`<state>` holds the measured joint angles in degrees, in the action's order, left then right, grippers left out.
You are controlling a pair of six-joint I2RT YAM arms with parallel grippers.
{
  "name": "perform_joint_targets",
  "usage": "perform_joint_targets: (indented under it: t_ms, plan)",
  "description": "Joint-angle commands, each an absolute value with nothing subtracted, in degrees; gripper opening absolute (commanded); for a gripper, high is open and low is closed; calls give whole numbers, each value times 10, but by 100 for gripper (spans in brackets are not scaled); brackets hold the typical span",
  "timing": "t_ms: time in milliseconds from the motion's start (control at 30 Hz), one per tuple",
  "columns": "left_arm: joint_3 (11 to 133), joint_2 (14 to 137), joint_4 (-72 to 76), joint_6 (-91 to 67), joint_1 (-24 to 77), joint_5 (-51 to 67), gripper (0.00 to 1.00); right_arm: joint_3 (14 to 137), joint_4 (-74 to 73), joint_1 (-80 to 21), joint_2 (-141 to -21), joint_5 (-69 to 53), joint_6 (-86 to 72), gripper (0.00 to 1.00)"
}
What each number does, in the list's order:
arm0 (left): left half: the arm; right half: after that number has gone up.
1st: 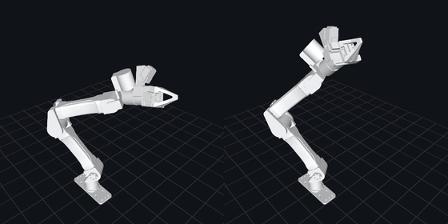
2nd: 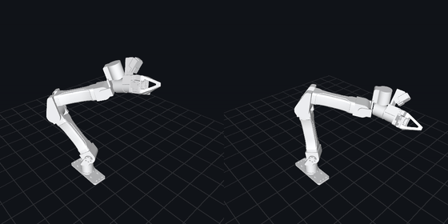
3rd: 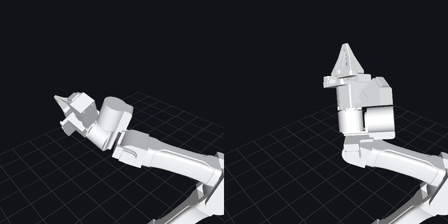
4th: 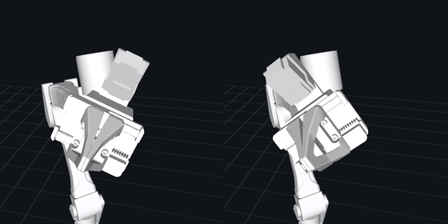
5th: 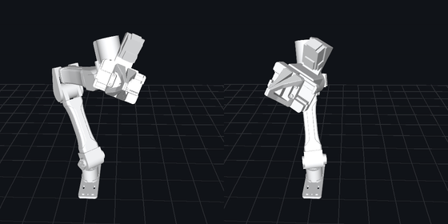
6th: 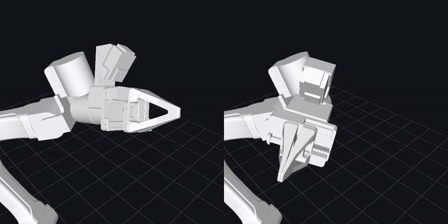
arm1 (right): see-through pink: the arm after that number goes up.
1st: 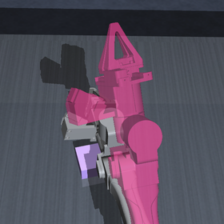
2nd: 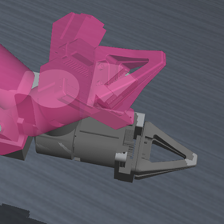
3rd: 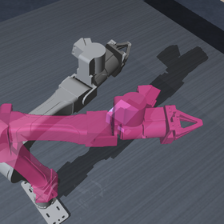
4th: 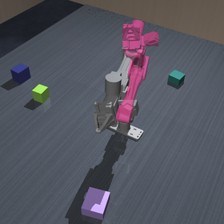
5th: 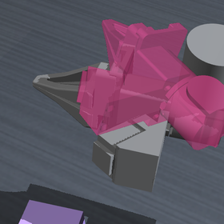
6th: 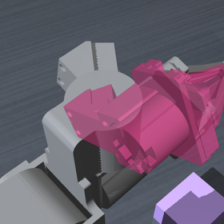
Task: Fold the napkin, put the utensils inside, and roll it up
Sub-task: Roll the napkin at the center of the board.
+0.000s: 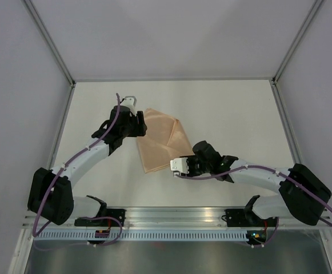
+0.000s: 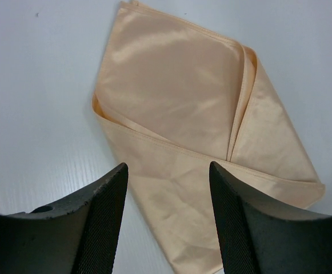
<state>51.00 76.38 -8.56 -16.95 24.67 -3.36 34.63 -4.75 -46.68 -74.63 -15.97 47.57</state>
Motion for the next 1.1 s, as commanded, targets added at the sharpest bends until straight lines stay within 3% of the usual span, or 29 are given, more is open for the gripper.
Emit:
perform_joint_targets:
  t_ms: [0,167,567,1067]
  plan:
    - [497,744,-100,-212,236,-41,64,331,69,-490,-777,-118,540,48]
    - [490,742,-100,-212,229,-40,64,319,128,-511,-802,-103,564,53]
    - [491,754,-91,-207,221,-34,65,317,195,-554,-873,-67,585,54]
    - [483,752,-86,-200,220,-30,64,344,231,-558,-968,-44,602,45]
